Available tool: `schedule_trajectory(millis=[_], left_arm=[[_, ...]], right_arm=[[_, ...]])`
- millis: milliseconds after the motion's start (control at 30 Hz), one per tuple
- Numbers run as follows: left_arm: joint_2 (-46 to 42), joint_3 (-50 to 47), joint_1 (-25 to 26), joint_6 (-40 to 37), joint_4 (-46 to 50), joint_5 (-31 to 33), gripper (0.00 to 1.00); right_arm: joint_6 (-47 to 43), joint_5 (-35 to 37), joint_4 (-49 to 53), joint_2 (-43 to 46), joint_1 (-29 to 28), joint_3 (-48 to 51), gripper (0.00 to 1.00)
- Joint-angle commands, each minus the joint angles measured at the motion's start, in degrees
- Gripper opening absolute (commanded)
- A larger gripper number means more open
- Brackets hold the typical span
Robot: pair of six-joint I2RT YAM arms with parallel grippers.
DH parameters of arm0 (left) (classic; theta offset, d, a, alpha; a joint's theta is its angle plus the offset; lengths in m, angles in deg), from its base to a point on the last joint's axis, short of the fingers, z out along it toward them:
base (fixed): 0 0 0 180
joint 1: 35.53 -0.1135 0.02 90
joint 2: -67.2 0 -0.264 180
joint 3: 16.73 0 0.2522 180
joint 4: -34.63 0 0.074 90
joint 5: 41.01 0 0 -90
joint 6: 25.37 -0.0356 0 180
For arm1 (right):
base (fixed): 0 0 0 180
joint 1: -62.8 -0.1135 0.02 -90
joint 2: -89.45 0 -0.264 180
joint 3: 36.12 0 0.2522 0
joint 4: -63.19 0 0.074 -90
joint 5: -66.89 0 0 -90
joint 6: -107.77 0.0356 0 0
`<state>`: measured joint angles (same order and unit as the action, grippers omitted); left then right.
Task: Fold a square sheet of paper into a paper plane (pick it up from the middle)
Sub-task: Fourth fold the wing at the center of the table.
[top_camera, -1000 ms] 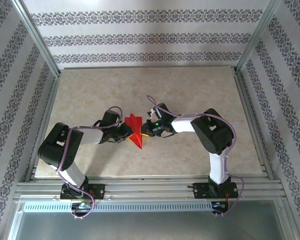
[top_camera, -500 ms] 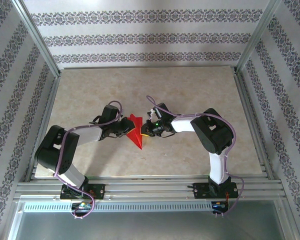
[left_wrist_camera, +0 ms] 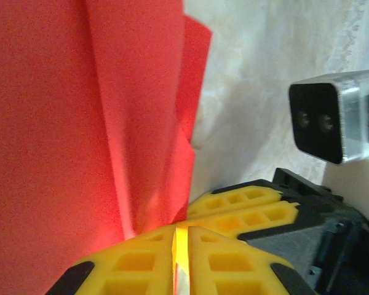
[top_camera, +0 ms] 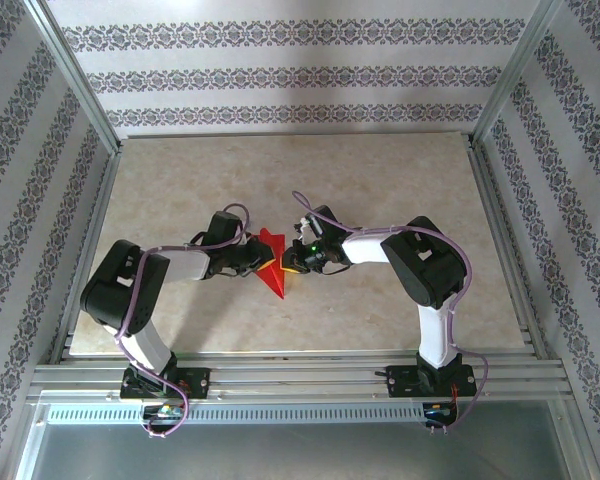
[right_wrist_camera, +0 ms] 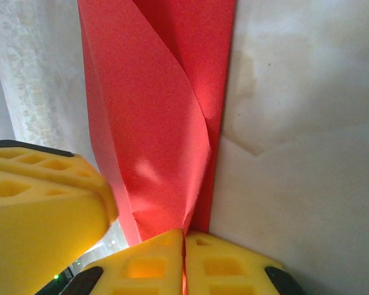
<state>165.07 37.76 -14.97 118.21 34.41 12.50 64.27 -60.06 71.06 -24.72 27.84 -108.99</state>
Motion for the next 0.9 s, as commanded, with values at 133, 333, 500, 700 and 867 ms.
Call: schedule_trajectory(millis=[133, 333, 500, 700, 867], left_arm=[[2.2, 0.9, 0.0, 0.5, -3.8, -1.3, 0.14], [3.5, 0.9, 0.0, 0.2, -3.5, -0.8, 0.13], [4.0, 1.0, 0.0, -0.2, -3.0, -0.2, 0.13], [4.7, 0.8, 0.0, -0.4, -2.3, 0.2, 0.13], [5.1, 0.9, 0.0, -1.0, 0.3, 0.7, 0.13]], right_arm=[[-1.5, 3.1, 4.0, -2.8, 0.4, 0.1, 0.10], [-1.5, 3.1, 4.2, -2.9, 0.3, 0.1, 0.10], [-1.4, 3.2, 4.3, -2.9, 0.4, 0.1, 0.10], [-1.4, 3.0, 4.4, -2.8, 0.4, 0.1, 0.10], [-1.1, 2.9, 4.3, -2.1, 0.4, -0.1, 0.13]])
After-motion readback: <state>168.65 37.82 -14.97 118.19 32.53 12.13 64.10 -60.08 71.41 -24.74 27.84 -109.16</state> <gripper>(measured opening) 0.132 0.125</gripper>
